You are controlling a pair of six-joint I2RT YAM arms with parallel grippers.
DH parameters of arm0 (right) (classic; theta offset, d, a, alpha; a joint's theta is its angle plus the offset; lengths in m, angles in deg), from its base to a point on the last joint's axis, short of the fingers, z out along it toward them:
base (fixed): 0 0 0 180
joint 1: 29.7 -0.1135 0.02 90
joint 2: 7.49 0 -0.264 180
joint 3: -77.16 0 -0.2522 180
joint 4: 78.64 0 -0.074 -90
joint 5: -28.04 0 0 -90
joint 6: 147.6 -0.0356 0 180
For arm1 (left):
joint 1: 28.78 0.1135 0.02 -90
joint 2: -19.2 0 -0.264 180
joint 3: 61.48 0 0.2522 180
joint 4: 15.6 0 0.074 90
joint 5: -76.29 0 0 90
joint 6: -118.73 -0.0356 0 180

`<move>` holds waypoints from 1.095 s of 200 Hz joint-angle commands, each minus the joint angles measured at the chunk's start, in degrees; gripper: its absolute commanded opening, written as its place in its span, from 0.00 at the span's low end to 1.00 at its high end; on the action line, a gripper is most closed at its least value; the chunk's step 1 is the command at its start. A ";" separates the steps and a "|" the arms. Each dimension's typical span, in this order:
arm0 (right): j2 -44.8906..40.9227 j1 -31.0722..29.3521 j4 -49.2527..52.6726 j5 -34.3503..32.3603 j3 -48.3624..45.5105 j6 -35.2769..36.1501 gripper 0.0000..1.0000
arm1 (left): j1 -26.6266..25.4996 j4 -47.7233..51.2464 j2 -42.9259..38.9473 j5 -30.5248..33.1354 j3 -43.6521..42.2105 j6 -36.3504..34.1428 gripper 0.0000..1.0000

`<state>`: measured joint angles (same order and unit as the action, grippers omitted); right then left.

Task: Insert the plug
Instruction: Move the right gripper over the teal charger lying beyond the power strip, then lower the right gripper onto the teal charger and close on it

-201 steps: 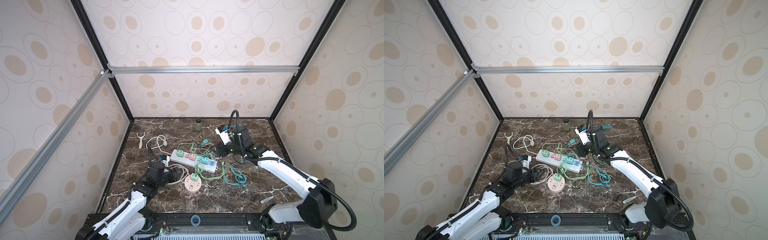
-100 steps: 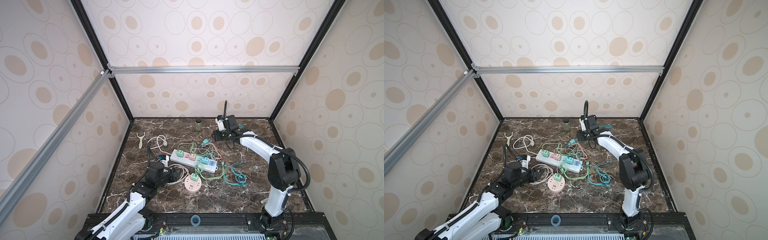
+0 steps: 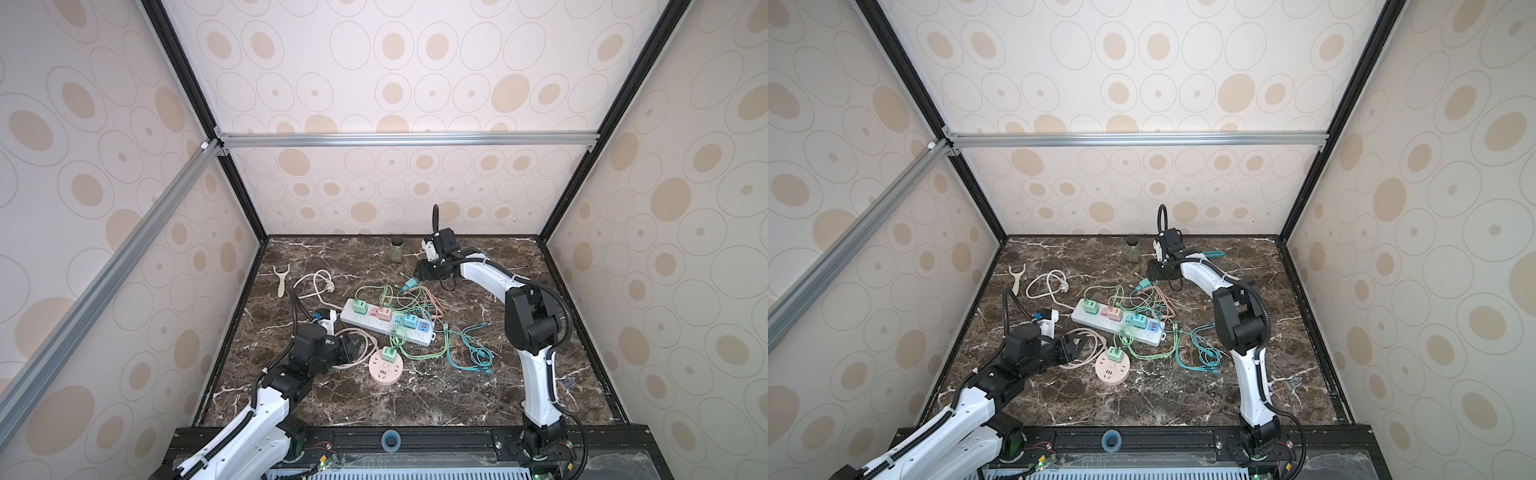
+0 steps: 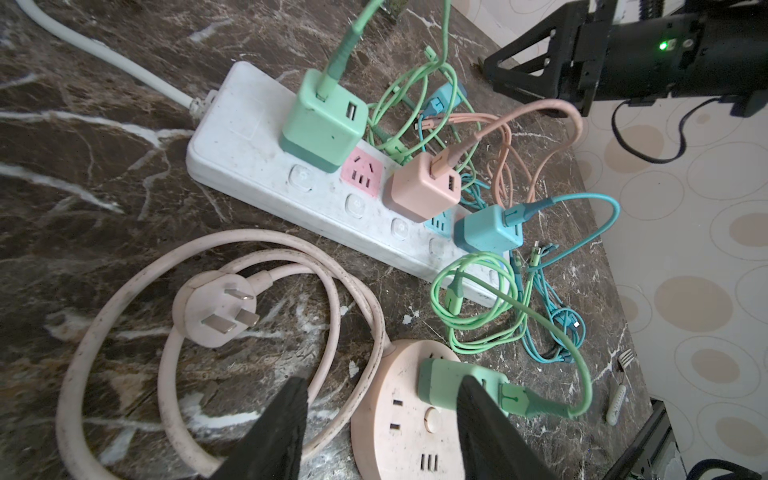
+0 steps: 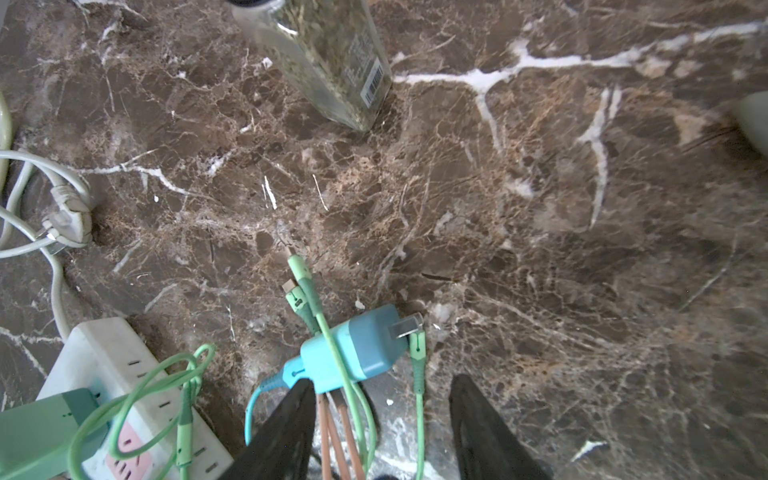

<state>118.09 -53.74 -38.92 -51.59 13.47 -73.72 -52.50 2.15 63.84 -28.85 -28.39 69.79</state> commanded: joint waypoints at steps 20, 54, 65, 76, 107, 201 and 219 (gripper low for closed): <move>3.67 0.17 1.78 -1.44 3.58 -4.37 0.56 | 0.26 0.11 -0.79 0.61 0.28 -0.63 0.58; 6.80 0.13 3.89 -1.98 6.67 -6.07 0.56 | 0.26 0.01 -0.87 0.46 0.18 -0.71 0.58; 7.22 -0.06 4.42 -1.69 6.88 -6.20 0.56 | 0.26 0.13 -1.09 0.39 0.18 -0.72 0.58; 7.22 -0.22 4.39 -1.70 6.46 -6.18 0.56 | 0.27 0.18 -1.39 0.57 -0.04 -0.80 0.58; 6.31 -0.52 3.34 -0.01 4.19 -7.23 0.58 | 0.26 -0.58 -1.66 0.62 -0.79 -0.63 0.58; 9.49 -3.37 7.56 -2.26 9.06 -7.52 0.58 | 0.26 -0.97 -0.97 0.37 -0.79 -1.24 0.58; 9.41 -3.94 8.27 -2.89 9.08 -7.68 0.58 | 0.26 -0.59 -1.32 0.58 -0.79 -1.47 0.58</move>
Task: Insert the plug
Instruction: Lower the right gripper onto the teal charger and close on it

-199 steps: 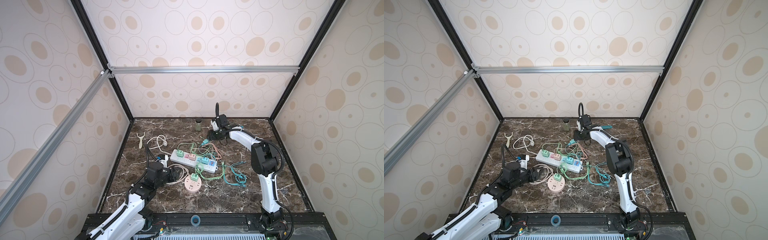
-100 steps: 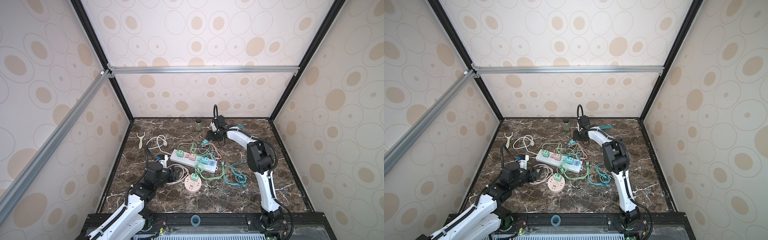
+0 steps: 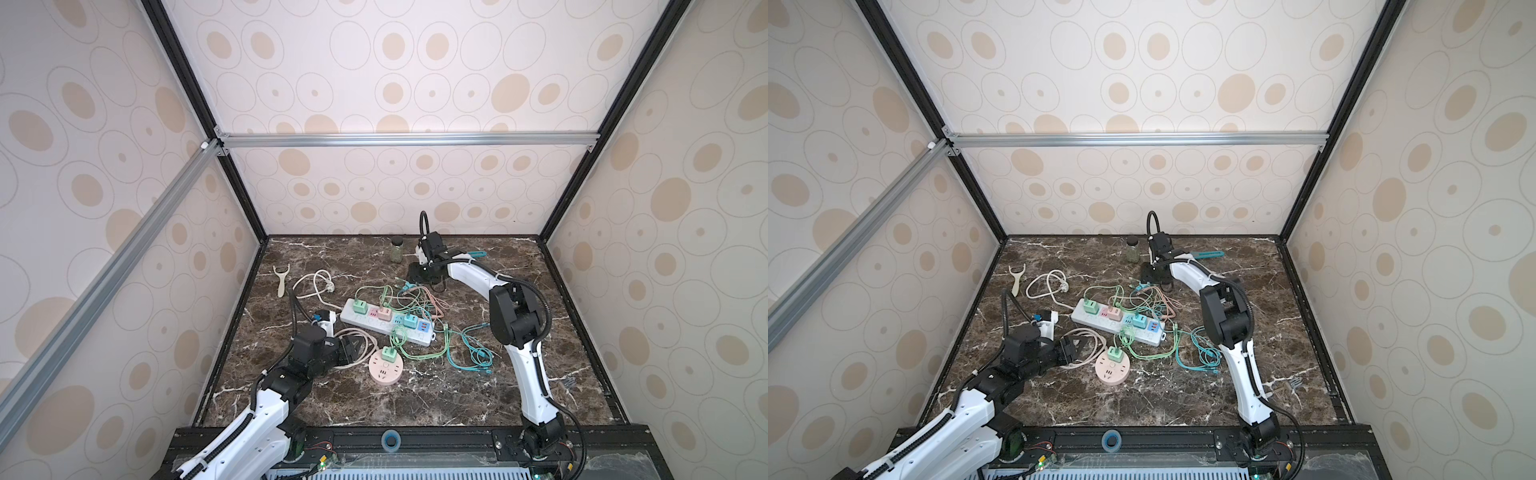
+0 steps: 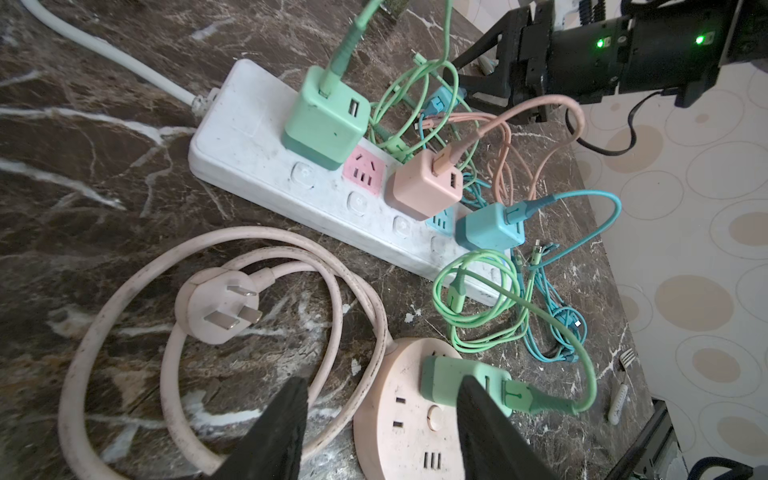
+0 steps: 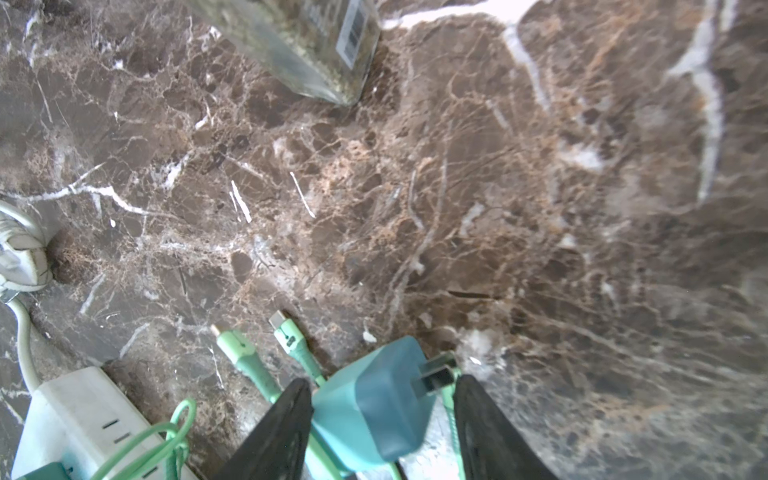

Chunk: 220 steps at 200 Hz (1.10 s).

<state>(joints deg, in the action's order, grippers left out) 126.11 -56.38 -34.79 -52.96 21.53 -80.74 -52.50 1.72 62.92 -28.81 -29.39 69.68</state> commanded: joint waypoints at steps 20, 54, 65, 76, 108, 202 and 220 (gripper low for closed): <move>0.46 -1.75 3.74 -2.01 -0.72 -1.60 0.58 | 0.26 0.02 -0.79 0.71 0.14 -1.65 0.58; -0.62 -2.08 1.66 -2.14 -3.98 -2.88 0.58 | 0.26 -0.50 -0.65 0.45 -0.13 -1.61 0.58; -0.21 -2.17 1.40 -1.86 -3.92 -2.88 0.59 | 0.31 -0.63 -0.48 0.29 -0.13 -1.73 0.58; 0.24 -2.15 1.38 -1.56 -3.42 -2.60 0.58 | 0.30 -0.59 -0.40 0.16 -0.16 -1.91 0.58; 1.66 -2.23 1.96 -1.27 -0.95 -0.83 0.56 | 0.35 -0.27 -0.82 0.36 -0.13 -1.84 0.58; -0.33 -2.31 3.18 2.25 2.84 6.04 0.40 | 0.32 -0.60 -0.42 0.38 -0.05 -1.84 0.58; -0.80 -2.31 5.42 0.78 4.37 8.17 0.41 | 0.30 -0.99 0.20 0.11 0.12 -1.86 0.58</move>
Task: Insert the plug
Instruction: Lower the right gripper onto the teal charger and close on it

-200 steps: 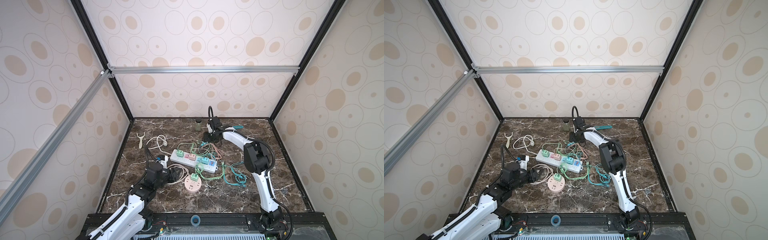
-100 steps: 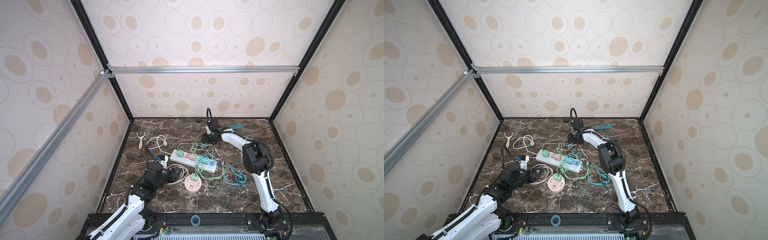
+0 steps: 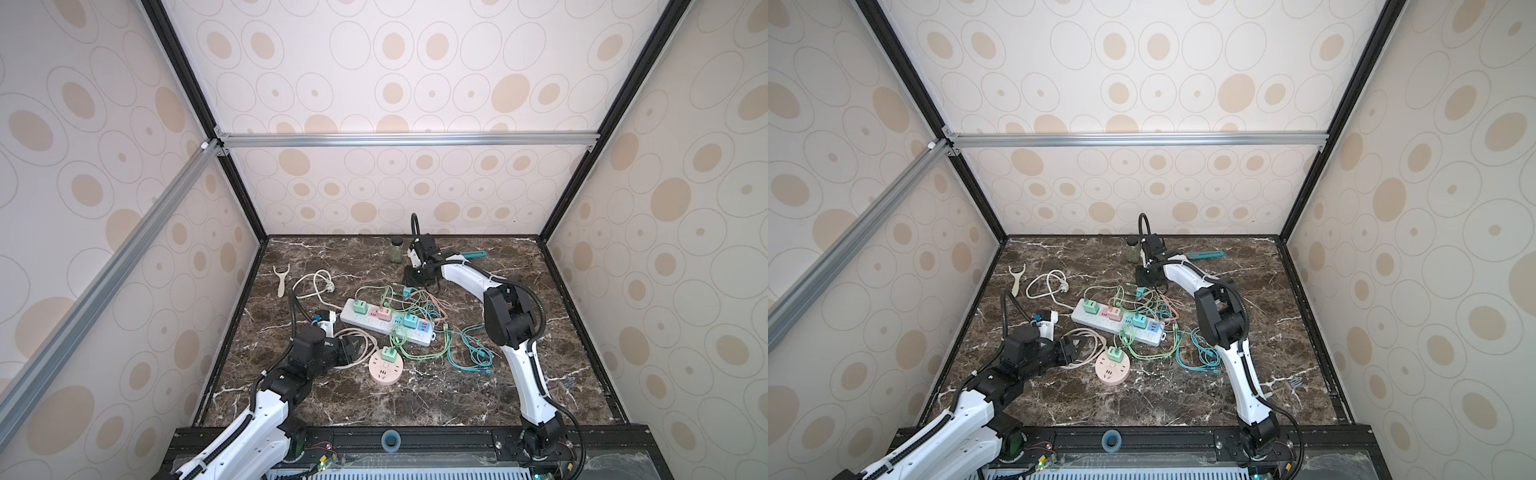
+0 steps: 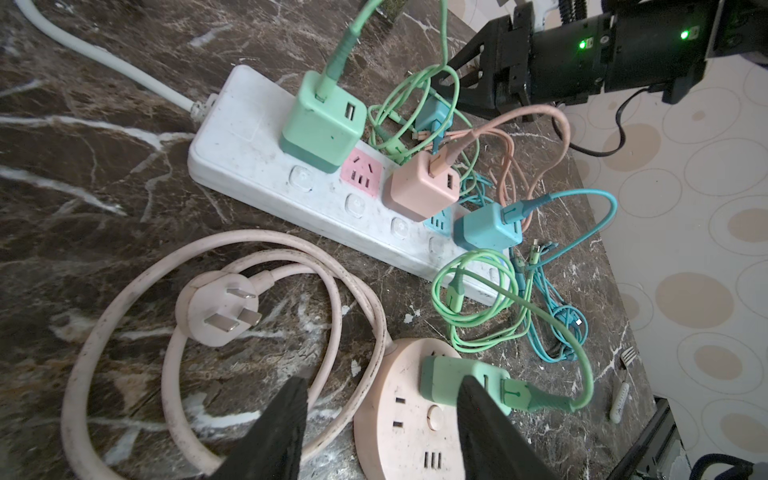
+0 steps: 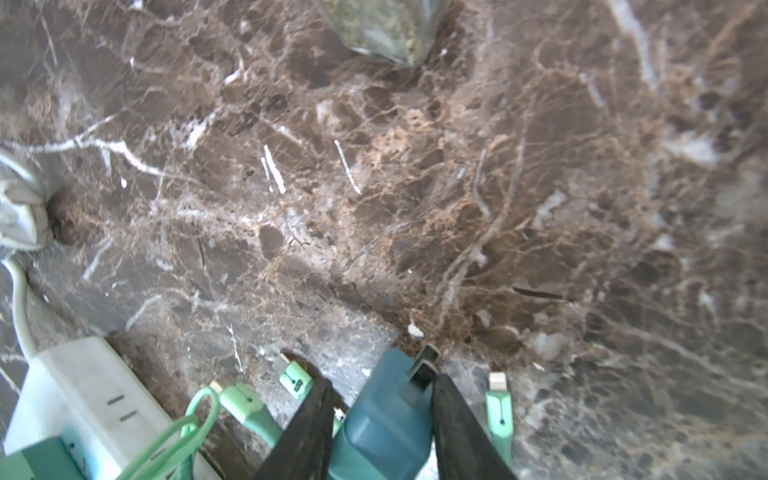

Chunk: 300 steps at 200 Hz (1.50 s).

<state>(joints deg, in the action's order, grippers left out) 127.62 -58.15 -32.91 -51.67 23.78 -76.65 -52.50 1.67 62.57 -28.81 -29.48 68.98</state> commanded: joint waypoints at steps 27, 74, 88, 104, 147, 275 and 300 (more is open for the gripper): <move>-0.83 -0.52 10.98 -2.71 7.27 5.86 0.51 | 0.35 -1.43 0.99 -0.03 0.23 -1.23 0.58; 0.32 -1.25 15.05 -3.81 8.43 4.50 0.54 | 0.35 -1.37 0.58 -0.04 -0.22 -1.51 0.58; 0.60 -1.35 14.73 -4.22 8.56 3.62 0.54 | 0.35 -1.73 0.27 -0.13 -0.48 -1.38 0.58; 0.24 -1.52 13.19 -2.91 7.88 3.04 0.52 | 0.35 -1.56 0.06 -0.12 -0.49 -1.42 0.58; -3.72 -3.51 13.65 -8.04 5.14 3.89 0.51 | 0.32 -1.43 -0.65 -0.03 -0.66 -1.23 0.58; -5.94 -5.20 5.04 -8.84 -1.98 -3.44 0.55 | 0.40 -1.86 -0.13 -0.04 -0.75 -1.33 0.58; -5.18 -5.12 4.42 -10.10 -1.97 -5.48 0.55 | 0.41 -1.88 -0.13 -0.02 -0.84 -1.48 0.58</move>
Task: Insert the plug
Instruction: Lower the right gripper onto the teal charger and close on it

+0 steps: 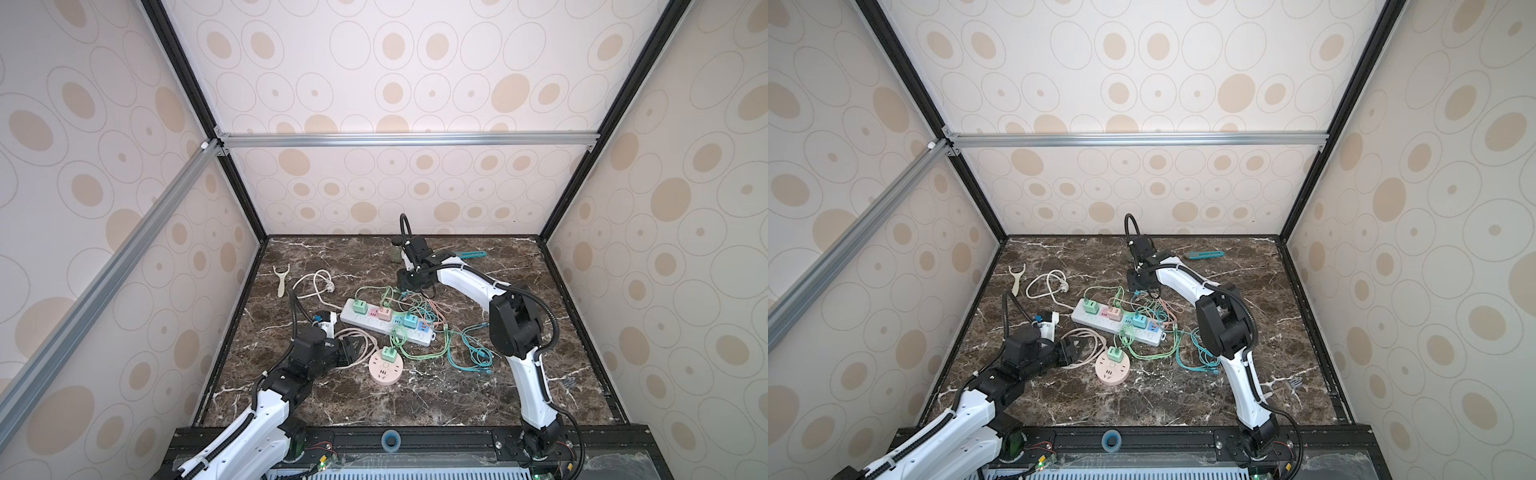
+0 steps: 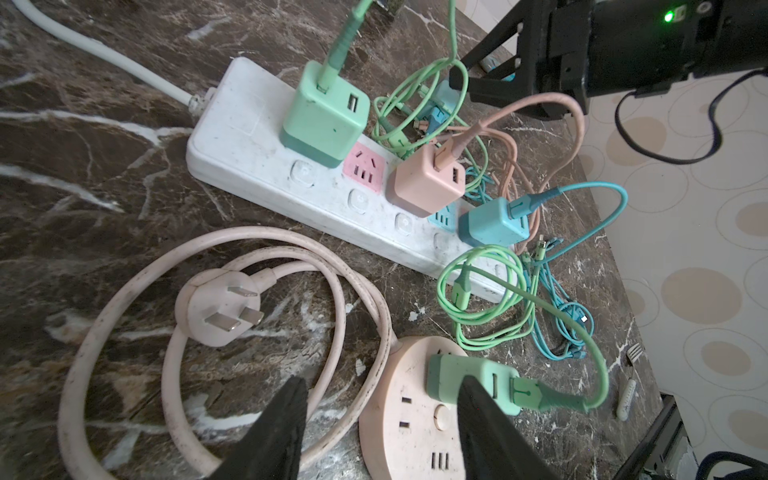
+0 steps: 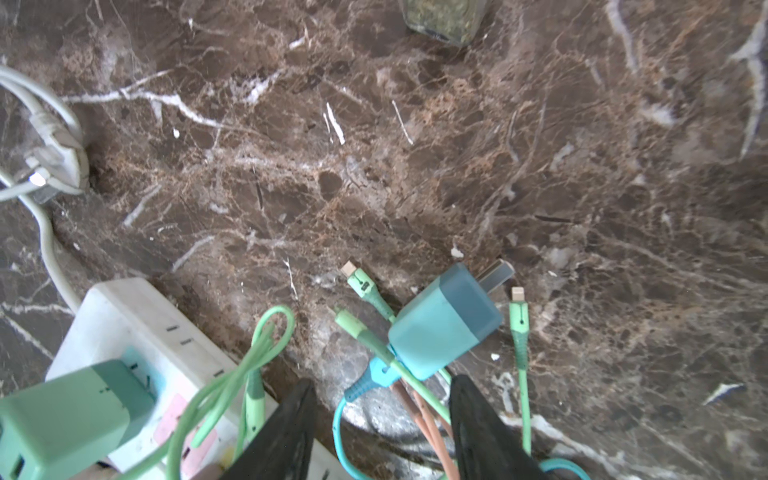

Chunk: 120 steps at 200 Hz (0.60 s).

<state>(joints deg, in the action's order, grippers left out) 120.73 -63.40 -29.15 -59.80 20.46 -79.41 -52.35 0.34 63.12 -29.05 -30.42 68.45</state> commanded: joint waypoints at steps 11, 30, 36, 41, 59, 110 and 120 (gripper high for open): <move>2.34 0.13 0.95 -1.98 1.71 -3.43 0.56 | 0.26 -0.68 -0.51 0.30 0.14 -0.88 0.58; 3.41 0.13 1.23 -2.64 1.81 -4.83 0.56 | 0.30 -0.63 -0.33 0.10 0.21 -1.01 0.59; 3.57 0.18 1.23 -3.12 1.59 -5.19 0.56 | 0.26 -0.68 -0.33 0.05 0.19 -0.97 0.58; 3.65 0.14 1.19 -3.54 1.41 -5.55 0.56 | 0.29 -0.67 -0.40 -0.02 0.19 -1.03 0.58; 3.68 0.12 0.28 -4.26 0.33 -6.85 0.57 | 0.31 -0.60 -0.66 0.06 0.10 -0.91 0.59; 5.74 0.37 -1.17 -5.14 1.35 -9.29 0.57 | 0.29 -0.60 -0.50 0.11 0.10 -0.98 0.58; 6.27 0.39 -1.44 -5.14 1.89 -9.78 0.57 | 0.30 -0.60 -0.50 0.08 0.10 -0.95 0.58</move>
<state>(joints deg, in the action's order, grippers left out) 124.51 -63.33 -30.36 -63.67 20.98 -86.68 -52.31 0.34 63.12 -29.07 -30.53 68.34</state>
